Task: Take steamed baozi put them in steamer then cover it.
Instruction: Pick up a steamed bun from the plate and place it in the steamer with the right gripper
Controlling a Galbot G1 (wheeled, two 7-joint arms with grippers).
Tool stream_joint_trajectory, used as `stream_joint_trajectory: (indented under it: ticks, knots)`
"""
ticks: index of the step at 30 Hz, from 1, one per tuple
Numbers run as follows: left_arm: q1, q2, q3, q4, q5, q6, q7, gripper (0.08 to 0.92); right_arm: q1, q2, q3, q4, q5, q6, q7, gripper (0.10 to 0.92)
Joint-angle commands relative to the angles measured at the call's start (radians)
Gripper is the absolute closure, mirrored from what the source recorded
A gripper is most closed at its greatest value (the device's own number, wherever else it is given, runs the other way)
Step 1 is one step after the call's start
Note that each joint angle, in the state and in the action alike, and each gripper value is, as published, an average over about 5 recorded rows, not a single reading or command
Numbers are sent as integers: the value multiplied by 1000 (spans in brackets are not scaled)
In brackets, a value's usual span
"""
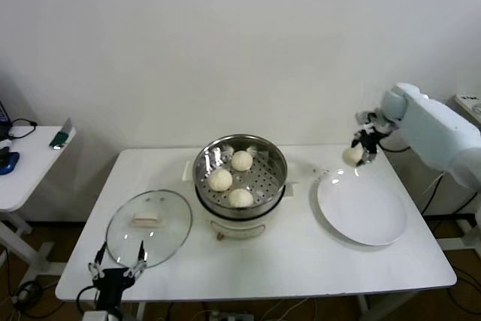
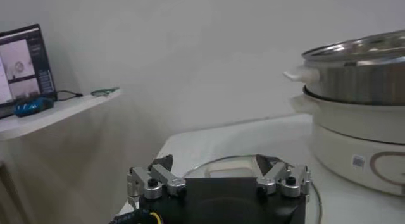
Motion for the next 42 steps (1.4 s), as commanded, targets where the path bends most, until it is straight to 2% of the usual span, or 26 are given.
stream_joint_trajectory:
  ticks: [1, 9, 19, 28, 42]
  knots:
    - [-2, 8, 11, -18, -6, -4, 10, 177, 330, 129, -407, 152, 524, -140, 44, 338]
    - [-19, 14, 25, -23, -24, -7, 17, 177, 421, 204, -552, 371, 792, -254, 164, 338]
    - [-14, 27, 25, -22, -37, -16, 22, 177, 423, 223, -677, 538, 861, -300, 258, 338]
    - [-11, 27, 24, -19, -41, -19, 22, 177, 363, 248, -720, 550, 841, -315, 296, 330]
    - [-6, 26, 14, -3, -42, -24, 21, 177, 247, 309, -695, 438, 785, -313, 299, 330]
